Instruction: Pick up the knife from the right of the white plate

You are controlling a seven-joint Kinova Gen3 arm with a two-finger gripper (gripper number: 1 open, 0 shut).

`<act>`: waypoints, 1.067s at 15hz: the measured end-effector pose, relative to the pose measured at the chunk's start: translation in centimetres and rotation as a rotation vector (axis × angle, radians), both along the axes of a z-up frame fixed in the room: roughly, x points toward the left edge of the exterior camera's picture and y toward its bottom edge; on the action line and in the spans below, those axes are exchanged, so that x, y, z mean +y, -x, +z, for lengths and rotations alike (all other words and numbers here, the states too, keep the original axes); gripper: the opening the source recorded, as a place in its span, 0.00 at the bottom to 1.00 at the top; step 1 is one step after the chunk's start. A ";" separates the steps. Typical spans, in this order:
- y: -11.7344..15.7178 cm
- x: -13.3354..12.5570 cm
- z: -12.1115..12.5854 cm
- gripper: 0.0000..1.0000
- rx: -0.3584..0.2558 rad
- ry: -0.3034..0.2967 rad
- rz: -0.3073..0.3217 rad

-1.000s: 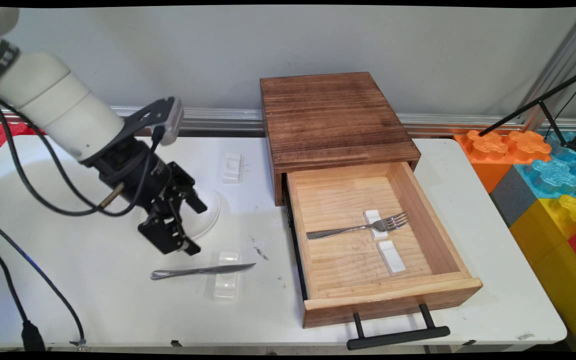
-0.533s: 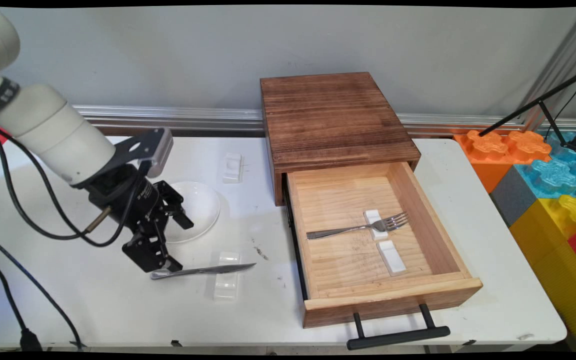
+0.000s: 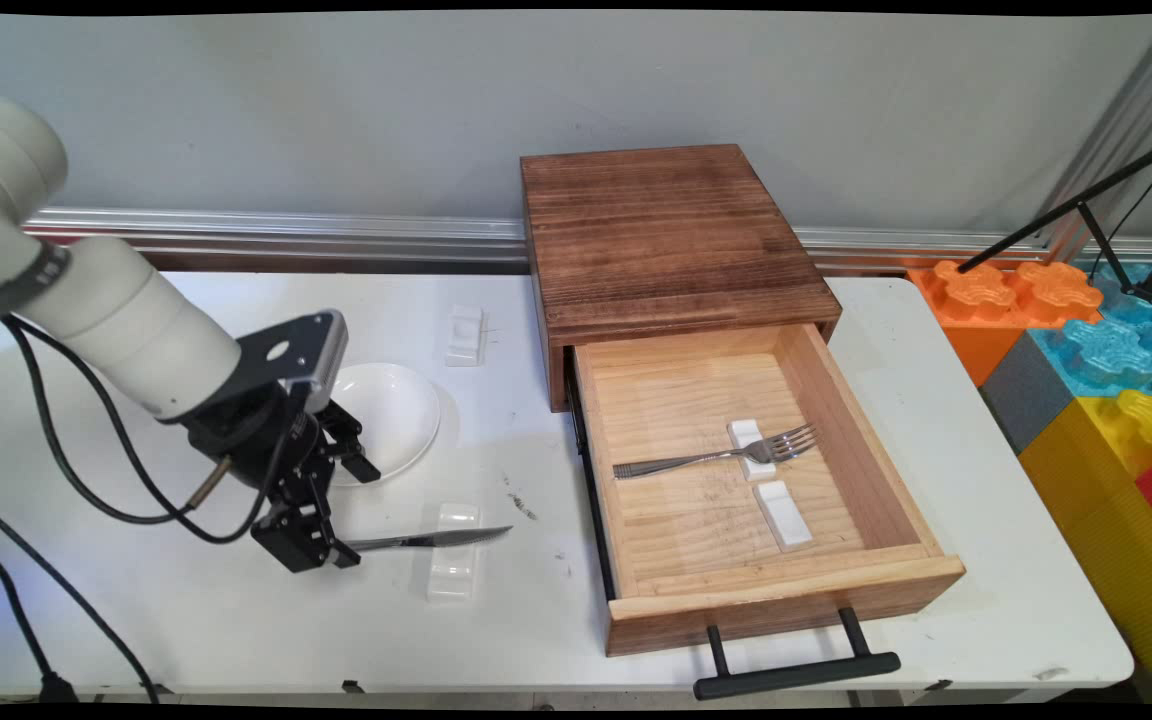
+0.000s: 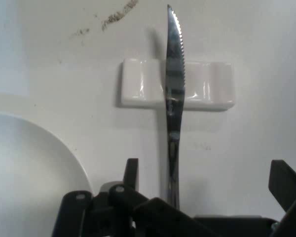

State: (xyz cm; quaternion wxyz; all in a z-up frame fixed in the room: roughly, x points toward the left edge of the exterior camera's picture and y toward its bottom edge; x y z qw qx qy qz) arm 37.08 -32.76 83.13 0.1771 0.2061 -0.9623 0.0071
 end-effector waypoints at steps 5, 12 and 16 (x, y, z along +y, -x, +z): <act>0.1 0.1 -2.1 1.00 -0.019 0.004 0.010; 0.5 -0.3 -4.4 1.00 -0.032 0.006 0.022; 0.6 -0.6 -5.4 1.00 -0.038 0.010 0.029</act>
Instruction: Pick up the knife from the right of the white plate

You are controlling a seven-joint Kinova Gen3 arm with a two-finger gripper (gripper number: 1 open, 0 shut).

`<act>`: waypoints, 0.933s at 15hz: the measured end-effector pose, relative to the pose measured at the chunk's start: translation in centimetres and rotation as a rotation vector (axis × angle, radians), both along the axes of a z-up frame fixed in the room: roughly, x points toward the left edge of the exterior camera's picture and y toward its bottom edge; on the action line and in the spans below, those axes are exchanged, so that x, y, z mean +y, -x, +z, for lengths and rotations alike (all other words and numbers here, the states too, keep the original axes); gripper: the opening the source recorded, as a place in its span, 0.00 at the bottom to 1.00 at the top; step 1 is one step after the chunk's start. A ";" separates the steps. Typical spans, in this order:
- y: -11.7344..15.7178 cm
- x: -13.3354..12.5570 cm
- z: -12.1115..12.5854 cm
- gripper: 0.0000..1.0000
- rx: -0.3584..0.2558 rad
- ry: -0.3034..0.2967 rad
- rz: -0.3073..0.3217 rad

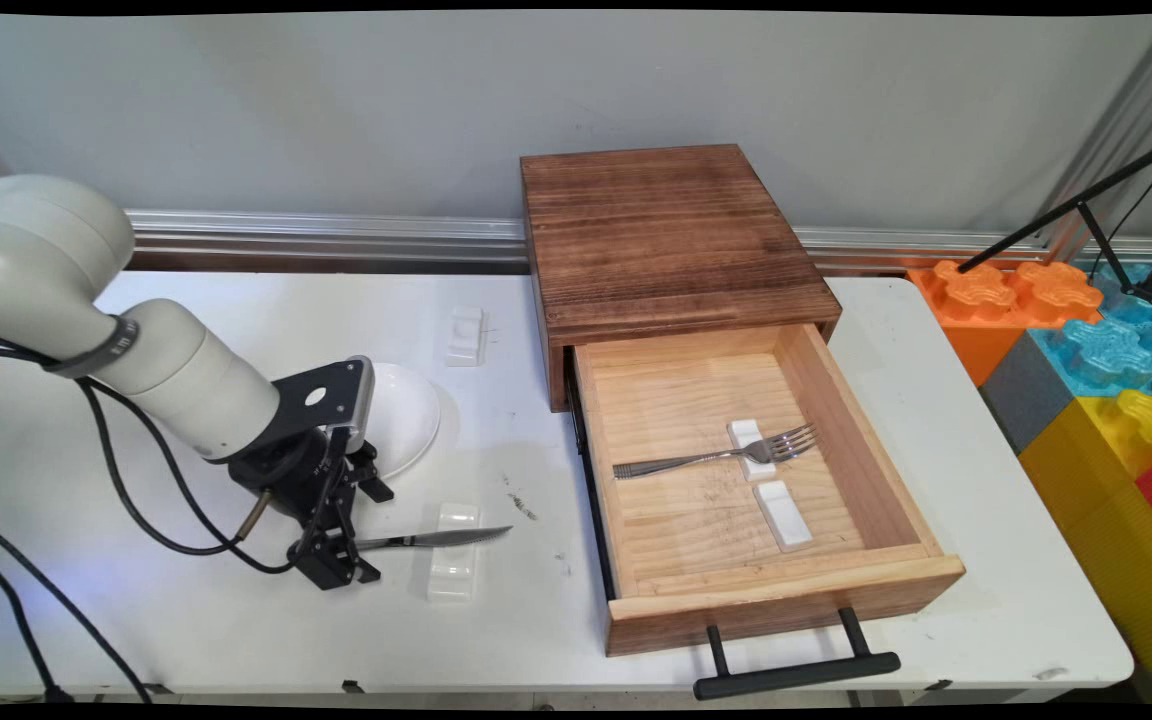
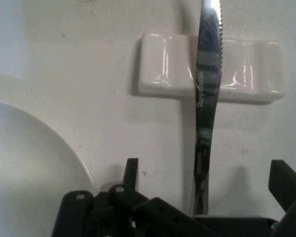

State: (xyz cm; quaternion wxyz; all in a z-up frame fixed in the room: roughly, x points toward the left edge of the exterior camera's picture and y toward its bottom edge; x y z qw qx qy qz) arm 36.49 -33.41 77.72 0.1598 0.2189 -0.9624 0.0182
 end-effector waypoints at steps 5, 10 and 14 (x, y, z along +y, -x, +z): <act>0.2 -0.3 -0.8 1.00 -0.002 0.002 0.007; 0.3 -0.5 -1.4 1.00 -0.001 0.002 0.011; 0.4 -0.6 -1.6 0.00 0.004 0.000 0.014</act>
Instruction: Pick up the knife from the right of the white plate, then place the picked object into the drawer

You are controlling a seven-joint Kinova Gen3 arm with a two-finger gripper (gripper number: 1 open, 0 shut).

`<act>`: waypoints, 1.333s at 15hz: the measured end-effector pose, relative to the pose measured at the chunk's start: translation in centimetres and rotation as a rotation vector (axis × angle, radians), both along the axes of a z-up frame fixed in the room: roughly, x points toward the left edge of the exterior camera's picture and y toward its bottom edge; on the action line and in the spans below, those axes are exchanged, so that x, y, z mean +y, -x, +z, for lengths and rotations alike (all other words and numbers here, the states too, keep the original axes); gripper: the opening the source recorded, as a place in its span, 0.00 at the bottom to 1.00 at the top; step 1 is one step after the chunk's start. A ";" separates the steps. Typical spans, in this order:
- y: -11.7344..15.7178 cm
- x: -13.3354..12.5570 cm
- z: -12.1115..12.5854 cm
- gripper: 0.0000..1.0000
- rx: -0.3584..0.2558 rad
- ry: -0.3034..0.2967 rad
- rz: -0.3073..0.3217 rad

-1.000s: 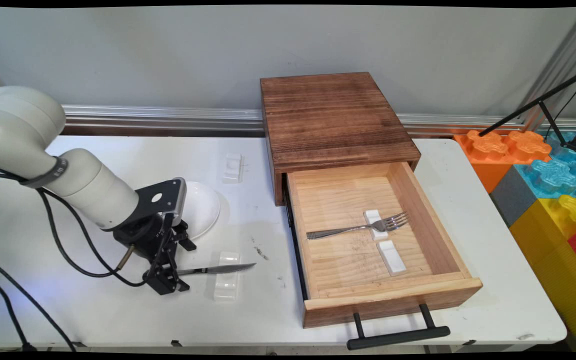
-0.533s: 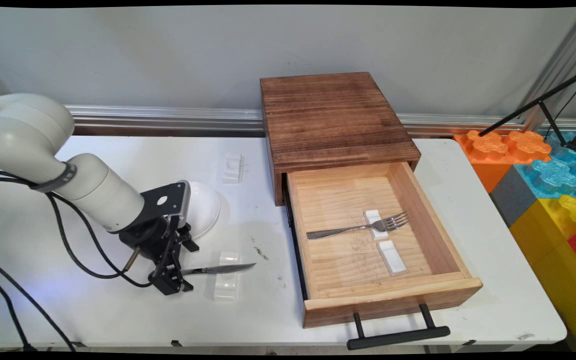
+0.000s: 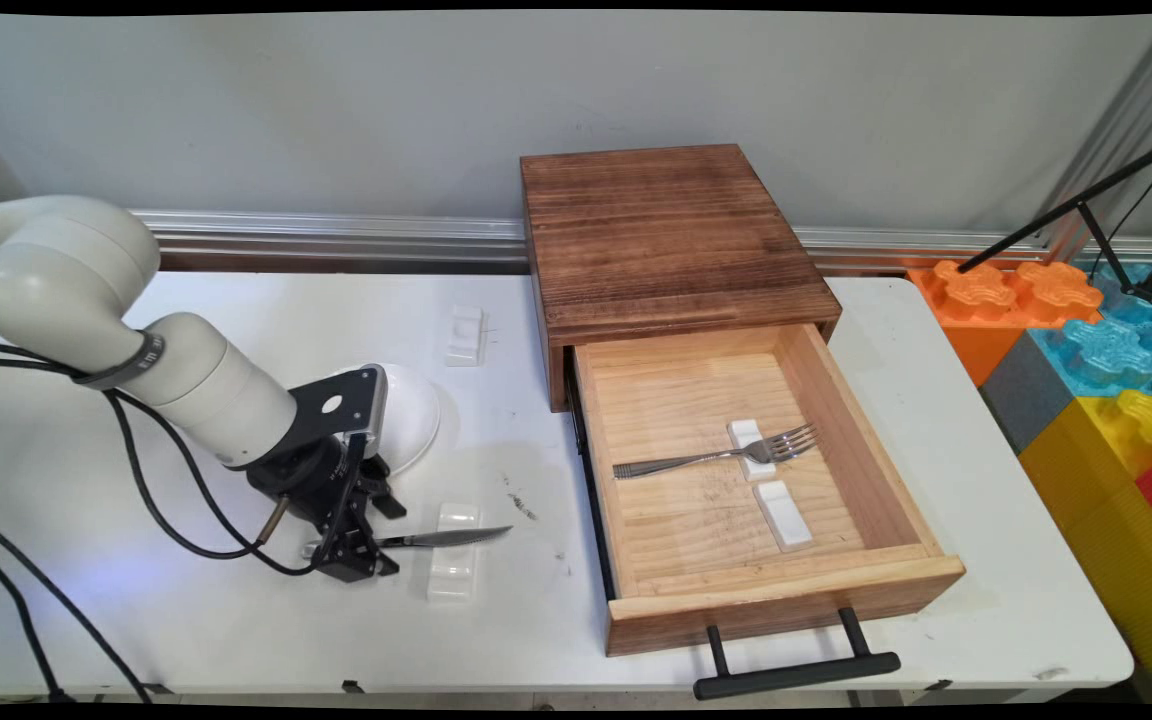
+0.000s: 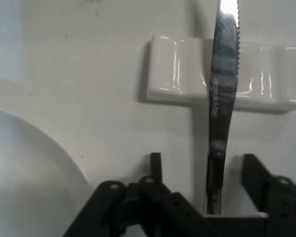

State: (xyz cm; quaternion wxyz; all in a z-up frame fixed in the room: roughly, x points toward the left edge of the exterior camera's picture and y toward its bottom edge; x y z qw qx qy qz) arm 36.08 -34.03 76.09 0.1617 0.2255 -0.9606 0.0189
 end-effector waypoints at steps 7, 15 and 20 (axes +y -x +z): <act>-0.1 -0.1 0.1 0.00 0.001 -0.011 0.010; 0.2 -0.3 2.7 0.00 0.006 -0.018 0.048; 0.9 -0.8 6.3 0.00 -0.004 -0.017 0.081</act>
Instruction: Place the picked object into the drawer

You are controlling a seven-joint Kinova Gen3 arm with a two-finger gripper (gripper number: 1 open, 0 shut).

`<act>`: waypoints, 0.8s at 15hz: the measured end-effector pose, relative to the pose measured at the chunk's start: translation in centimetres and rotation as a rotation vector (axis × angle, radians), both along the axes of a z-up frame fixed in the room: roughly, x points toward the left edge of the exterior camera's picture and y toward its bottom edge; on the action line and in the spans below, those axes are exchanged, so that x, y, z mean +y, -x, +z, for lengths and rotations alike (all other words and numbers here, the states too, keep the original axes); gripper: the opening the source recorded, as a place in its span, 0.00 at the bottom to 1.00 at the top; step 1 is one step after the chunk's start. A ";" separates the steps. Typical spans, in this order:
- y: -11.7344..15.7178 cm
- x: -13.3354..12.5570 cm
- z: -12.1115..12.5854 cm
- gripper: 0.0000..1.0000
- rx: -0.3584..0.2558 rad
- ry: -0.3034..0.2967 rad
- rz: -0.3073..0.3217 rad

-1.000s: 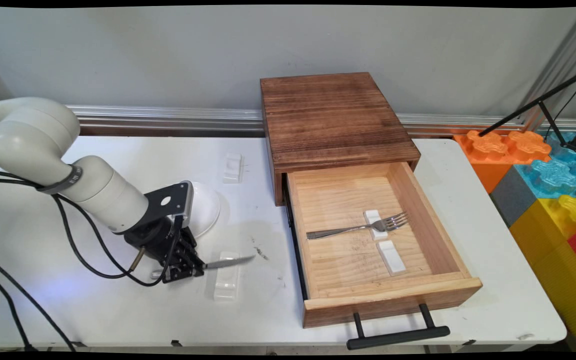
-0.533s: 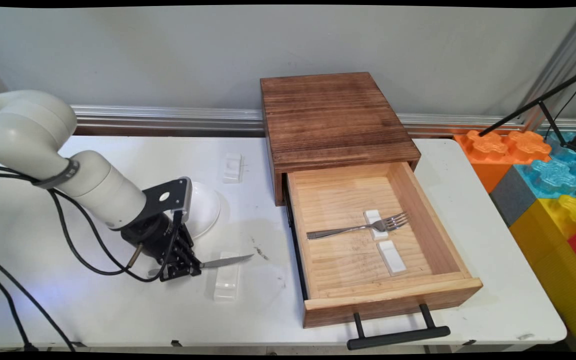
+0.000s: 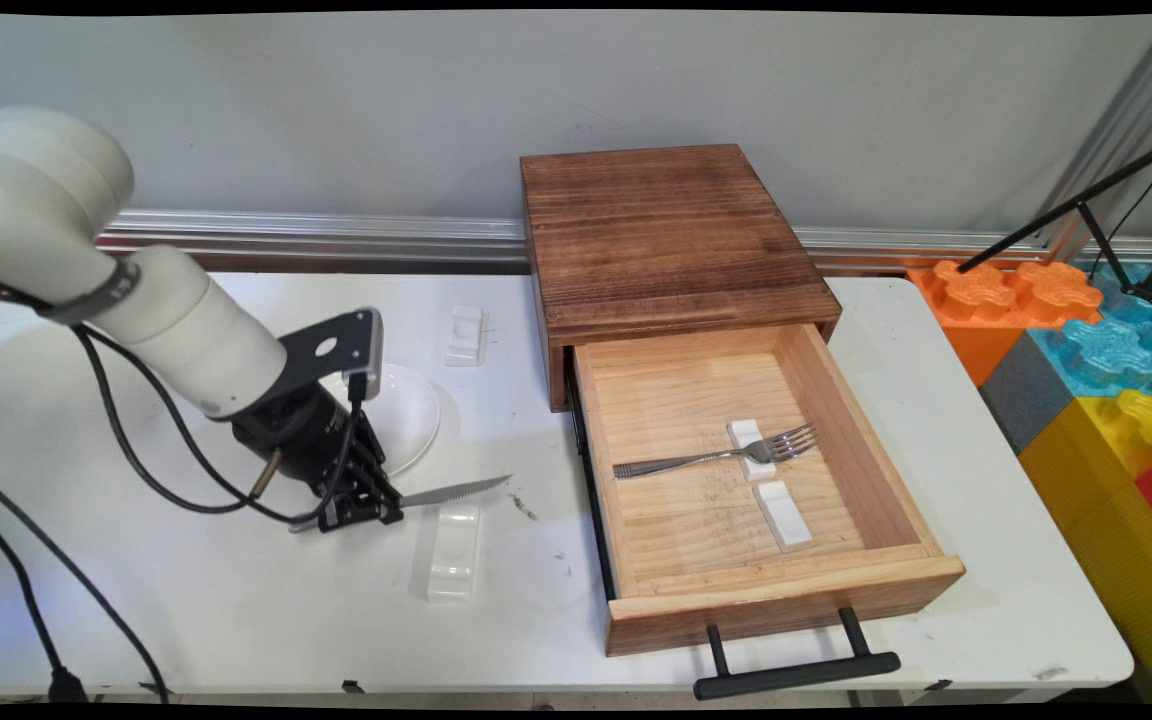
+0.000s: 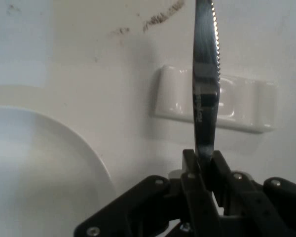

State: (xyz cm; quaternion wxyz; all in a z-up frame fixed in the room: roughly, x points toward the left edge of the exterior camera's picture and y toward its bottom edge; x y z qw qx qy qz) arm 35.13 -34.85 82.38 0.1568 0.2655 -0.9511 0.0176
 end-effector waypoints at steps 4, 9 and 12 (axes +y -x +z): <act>0.8 -0.3 2.7 0.00 -0.013 0.002 0.021; 2.9 0.0 6.7 0.00 -0.016 -0.008 0.033; 4.5 0.2 8.9 0.00 -0.009 -0.004 0.032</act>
